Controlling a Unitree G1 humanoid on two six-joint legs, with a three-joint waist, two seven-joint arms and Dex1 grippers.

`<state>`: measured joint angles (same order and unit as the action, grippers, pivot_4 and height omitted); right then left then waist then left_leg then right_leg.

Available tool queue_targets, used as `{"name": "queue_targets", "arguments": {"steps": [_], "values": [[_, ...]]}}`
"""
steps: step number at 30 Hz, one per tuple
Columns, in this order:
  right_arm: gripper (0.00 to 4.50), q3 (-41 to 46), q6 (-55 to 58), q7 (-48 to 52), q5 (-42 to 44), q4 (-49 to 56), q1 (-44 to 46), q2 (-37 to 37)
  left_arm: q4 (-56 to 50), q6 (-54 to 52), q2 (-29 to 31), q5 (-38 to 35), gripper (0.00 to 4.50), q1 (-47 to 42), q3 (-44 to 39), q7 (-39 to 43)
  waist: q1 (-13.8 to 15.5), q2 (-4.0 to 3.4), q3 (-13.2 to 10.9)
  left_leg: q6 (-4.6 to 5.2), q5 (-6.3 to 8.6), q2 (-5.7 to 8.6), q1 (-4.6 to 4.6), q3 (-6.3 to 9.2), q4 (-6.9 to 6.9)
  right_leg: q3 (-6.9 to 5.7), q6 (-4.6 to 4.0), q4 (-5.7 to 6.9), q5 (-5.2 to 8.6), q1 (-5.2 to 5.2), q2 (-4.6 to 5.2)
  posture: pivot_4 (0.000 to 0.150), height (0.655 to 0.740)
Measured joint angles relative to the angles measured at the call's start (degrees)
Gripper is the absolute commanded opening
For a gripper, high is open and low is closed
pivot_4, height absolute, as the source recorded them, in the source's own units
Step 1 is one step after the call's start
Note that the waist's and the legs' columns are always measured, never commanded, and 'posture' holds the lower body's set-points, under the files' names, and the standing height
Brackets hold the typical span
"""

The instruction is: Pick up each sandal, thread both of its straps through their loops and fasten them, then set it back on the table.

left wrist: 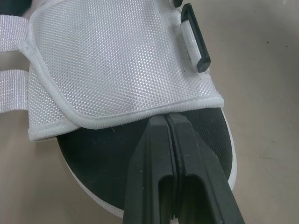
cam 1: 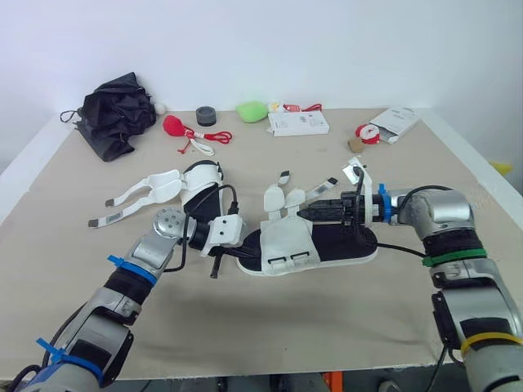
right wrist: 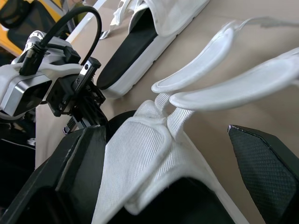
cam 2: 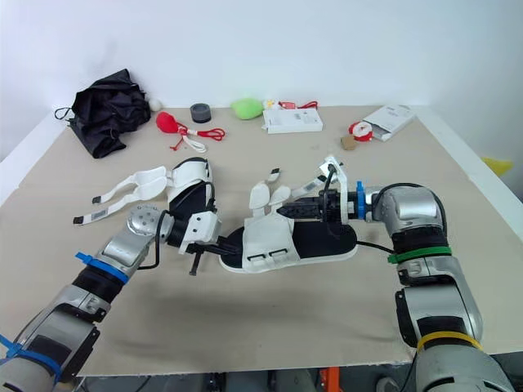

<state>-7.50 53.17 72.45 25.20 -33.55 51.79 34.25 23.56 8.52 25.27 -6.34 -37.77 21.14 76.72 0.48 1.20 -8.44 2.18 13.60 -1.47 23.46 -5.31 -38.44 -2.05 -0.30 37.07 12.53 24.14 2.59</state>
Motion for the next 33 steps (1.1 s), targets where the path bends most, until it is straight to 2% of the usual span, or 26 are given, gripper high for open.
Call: {"name": "queue_targets", "arguments": {"steps": [7, 22, 33], "values": [[4.48, 0.10, -4.40, -0.83, -2.19, -8.72, 3.47, -4.71, -1.57, -1.25, 0.16, 0.00, 0.00, 0.86, -0.38, -0.31, -0.07, 0.00, 0.00, -0.01, 0.01, 0.00, 0.02, 0.00, 0.02, -0.01, 0.05, 0.00, -0.10, 0.02, 0.00, 0.150, 0.7400], [4.48, 14.64, -18.71, -12.87, -2.44, -31.00, 12.88, -12.00, -4.36, -4.10, 0.37, -0.02, 0.00, 2.28, -1.11, -1.18, -0.14, -0.02, -0.01, -0.01, 0.01, -0.01, 0.02, -0.01, 0.10, 0.00, -0.17, 0.00, -0.19, 0.04, -0.04, 0.150, 0.7400], [4.48, 19.87, -25.14, -20.74, -3.16, -37.39, 16.36, -14.42, -4.85, -4.97, 0.36, -0.29, 0.00, 2.51, -1.15, -1.44, -0.14, -0.04, -0.02, -0.01, 0.01, -0.01, 0.02, -0.02, 0.11, 0.02, -0.16, 0.00, -0.19, 0.04, -0.04, 0.150, 0.7400]]}}
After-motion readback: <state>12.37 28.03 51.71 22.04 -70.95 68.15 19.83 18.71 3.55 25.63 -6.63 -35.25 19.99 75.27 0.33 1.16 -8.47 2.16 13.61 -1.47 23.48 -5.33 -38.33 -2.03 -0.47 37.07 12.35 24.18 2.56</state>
